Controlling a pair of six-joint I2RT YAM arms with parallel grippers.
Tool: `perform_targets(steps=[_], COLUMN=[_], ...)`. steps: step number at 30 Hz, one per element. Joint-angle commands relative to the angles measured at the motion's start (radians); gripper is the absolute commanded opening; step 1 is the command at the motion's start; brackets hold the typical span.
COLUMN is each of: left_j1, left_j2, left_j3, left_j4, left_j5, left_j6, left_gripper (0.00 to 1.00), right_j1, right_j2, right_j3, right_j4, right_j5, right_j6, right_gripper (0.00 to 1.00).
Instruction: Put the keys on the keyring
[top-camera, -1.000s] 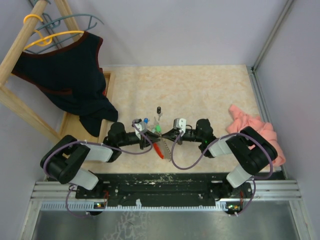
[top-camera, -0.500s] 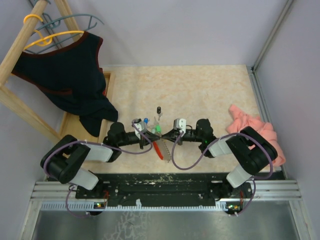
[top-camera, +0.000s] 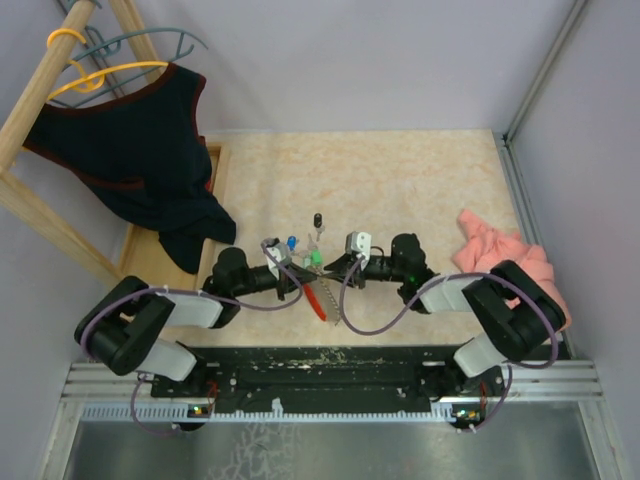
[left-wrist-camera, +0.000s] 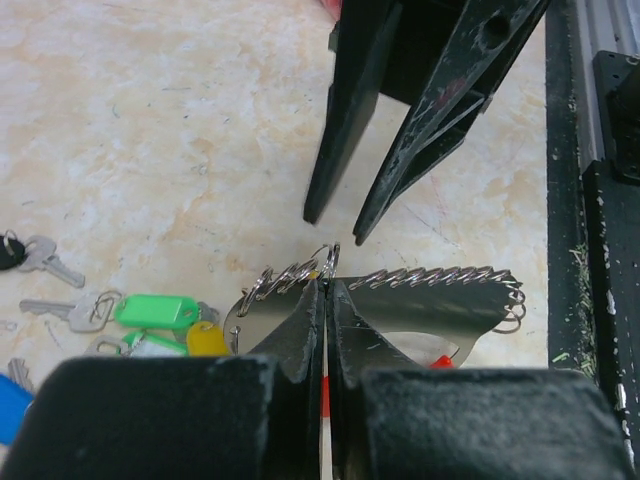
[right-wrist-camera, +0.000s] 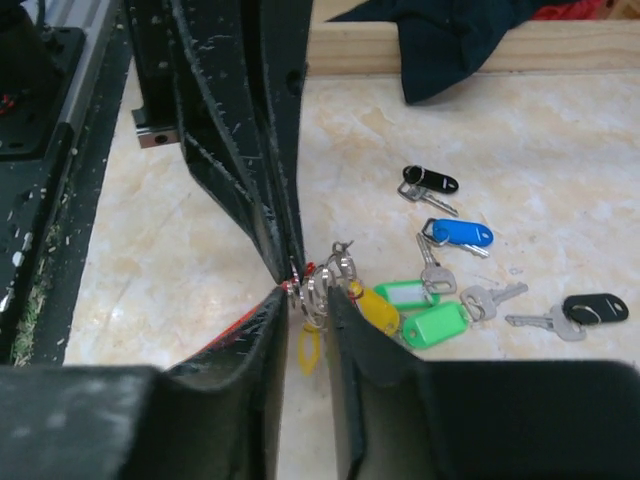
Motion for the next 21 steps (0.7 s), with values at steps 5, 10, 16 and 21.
perform_targets(steps=[5, 10, 16, 21], left_j1=[0.014, 0.023, 0.025, 0.025], left_j2=[-0.12, -0.218, -0.35, -0.449], left_j3=[-0.058, -0.098, -0.19, -0.233], left_j4=[-0.072, -0.154, -0.121, -0.144], left_j5=[-0.158, -0.276, -0.369, -0.452], left_j6=[-0.059, -0.093, -0.13, -0.121], left_gripper=[0.0, 0.0, 0.0, 0.0], right_j1=[0.0, 0.0, 0.032, 0.077], right_j2=[-0.102, -0.107, 0.001, 0.116], right_j3=[0.155, 0.189, 0.31, 0.406], right_j4=[-0.376, -0.448, -0.616, -0.617], right_j5=[0.15, 0.354, 0.504, 0.592], right_j6=[-0.033, 0.001, -0.02, 0.024], right_gripper=[0.39, 0.46, 0.46, 0.47])
